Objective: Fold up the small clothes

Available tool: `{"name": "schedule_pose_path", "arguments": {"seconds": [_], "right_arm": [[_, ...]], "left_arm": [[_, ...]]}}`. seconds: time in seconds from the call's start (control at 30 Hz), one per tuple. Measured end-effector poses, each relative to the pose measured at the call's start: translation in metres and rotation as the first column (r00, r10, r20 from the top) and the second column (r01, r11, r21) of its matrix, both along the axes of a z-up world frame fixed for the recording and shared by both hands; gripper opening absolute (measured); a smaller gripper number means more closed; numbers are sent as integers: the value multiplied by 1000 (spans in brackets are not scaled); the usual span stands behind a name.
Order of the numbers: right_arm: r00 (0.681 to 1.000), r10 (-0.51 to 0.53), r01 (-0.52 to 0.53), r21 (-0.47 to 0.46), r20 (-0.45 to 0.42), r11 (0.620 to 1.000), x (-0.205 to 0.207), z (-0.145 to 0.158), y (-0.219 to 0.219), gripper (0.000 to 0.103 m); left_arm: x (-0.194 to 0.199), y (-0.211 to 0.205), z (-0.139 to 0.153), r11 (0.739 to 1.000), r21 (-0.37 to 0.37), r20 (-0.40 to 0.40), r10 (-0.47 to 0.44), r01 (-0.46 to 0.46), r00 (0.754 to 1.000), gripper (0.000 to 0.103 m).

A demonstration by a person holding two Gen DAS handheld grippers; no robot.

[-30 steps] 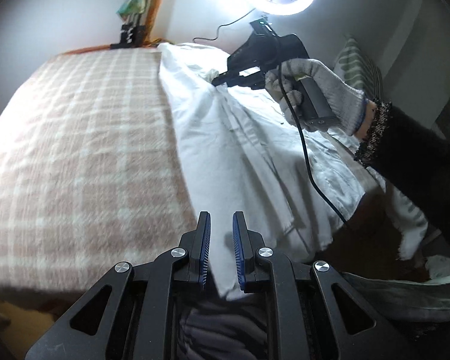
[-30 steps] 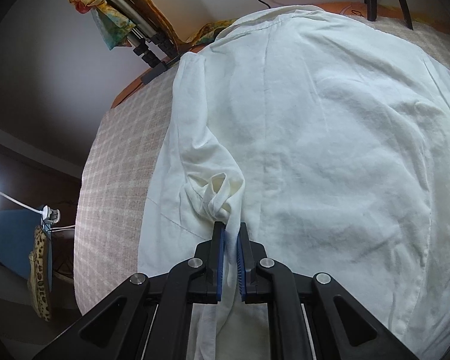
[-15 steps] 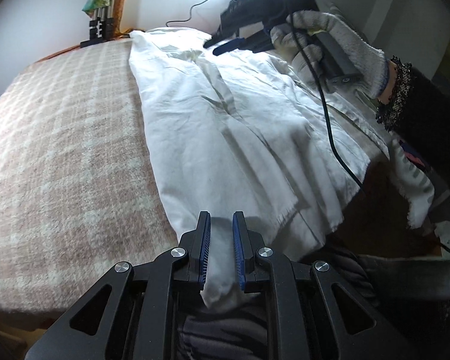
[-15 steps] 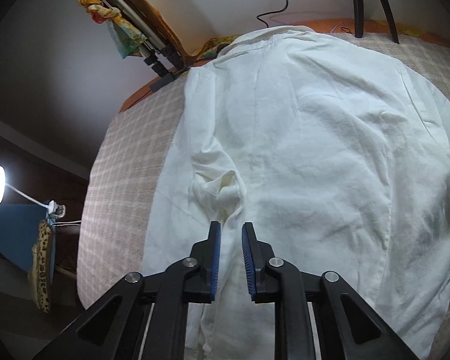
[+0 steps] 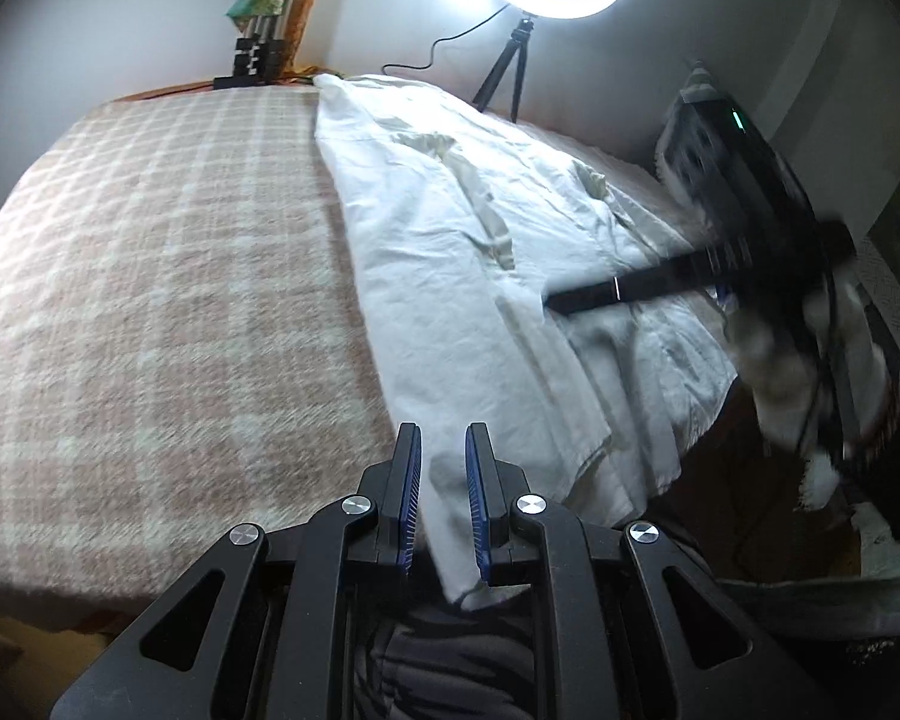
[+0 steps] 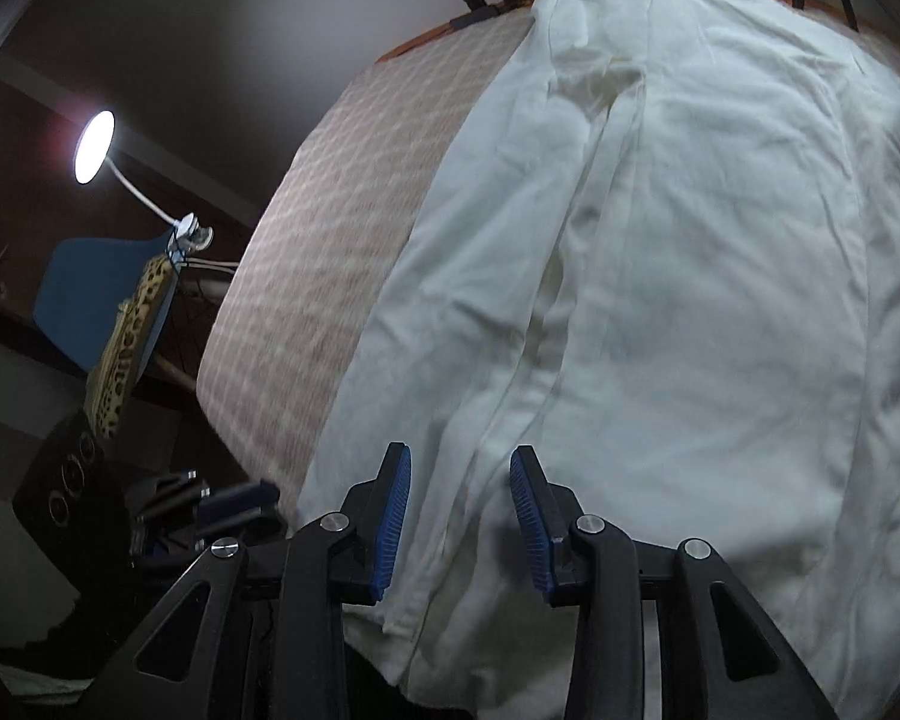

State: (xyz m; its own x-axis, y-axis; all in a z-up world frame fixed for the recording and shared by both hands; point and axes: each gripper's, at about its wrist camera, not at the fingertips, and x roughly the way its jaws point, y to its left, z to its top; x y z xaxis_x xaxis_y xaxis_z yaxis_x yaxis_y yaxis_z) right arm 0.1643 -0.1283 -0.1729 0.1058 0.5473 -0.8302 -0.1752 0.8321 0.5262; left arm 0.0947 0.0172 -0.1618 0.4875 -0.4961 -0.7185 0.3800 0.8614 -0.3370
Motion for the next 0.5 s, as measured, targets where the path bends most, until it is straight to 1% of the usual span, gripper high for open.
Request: {"name": "schedule_pose_path", "arguments": {"seconds": [0.07, 0.17, 0.27, 0.3, 0.37, 0.4, 0.5], "right_arm": [[1000, 0, 0, 8, -18, 1000, -15, -6, 1, 38], [999, -14, 16, 62, -43, 998, -34, -9, 0, 37], [999, -3, 6, 69, -43, 998, -47, -10, 3, 36], [999, 3, 0, 64, -42, 998, -50, -11, 5, 31], [999, 9, -8, 52, -35, 999, -53, -12, 10, 19], [999, 11, -8, 59, -44, 998, -54, -12, 11, 8], [998, -13, 19, 82, -69, 996, -56, -12, 10, 3]], "left_arm": [[2, -3, -3, 1000, -3, -3, -17, 17, 1000, 13], [7, -8, -10, 999, 6, -20, -35, 35, 999, 13], [8, -10, -12, 999, 7, -18, -32, 32, 999, 13], [9, -10, -11, 999, 8, -16, -32, 32, 999, 13], [8, -11, -9, 999, 14, -9, -33, 33, 999, 13], [8, -12, -9, 999, 17, -6, -35, 35, 999, 13], [5, -15, -6, 998, 30, 8, -53, 53, 999, 13]]}}
